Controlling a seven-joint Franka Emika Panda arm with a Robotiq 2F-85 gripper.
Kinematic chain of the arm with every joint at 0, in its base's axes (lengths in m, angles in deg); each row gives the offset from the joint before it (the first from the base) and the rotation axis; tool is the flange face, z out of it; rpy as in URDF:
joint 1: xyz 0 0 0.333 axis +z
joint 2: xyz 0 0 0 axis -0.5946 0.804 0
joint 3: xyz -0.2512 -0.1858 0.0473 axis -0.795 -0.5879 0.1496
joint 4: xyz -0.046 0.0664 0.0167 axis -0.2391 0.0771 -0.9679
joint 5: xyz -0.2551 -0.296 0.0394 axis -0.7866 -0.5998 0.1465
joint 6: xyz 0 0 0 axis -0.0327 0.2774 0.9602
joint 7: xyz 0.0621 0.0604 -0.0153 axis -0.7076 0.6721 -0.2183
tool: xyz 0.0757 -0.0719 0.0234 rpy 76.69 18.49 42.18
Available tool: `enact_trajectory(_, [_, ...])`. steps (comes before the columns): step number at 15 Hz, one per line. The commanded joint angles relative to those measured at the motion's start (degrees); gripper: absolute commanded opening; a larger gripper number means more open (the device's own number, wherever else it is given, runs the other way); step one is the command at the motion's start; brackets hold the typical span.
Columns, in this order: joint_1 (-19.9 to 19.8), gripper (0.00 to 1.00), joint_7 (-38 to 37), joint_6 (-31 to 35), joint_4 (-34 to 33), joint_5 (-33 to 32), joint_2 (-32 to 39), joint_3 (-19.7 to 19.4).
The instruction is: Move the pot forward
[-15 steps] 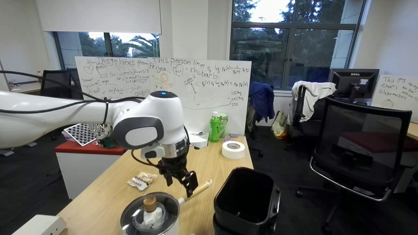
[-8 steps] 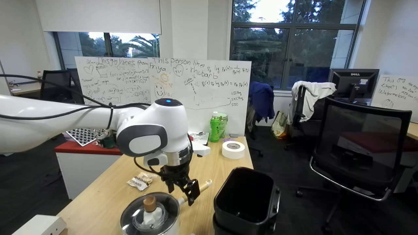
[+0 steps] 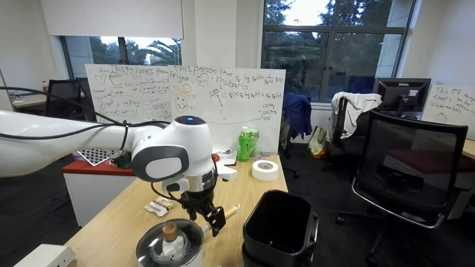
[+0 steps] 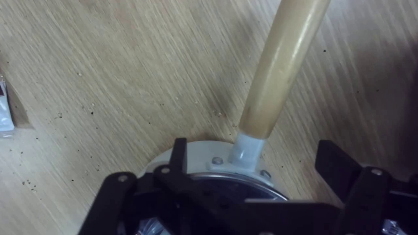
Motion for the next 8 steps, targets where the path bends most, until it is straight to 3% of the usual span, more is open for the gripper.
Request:
enact_trajectory(1, [-0.87,0.84,0.00,0.23,-1.10,-1.70,0.00,1.07])
enact_trajectory(8, [-1.07,0.32,0.00,-0.76,-1.17,-2.05,0.00,1.65])
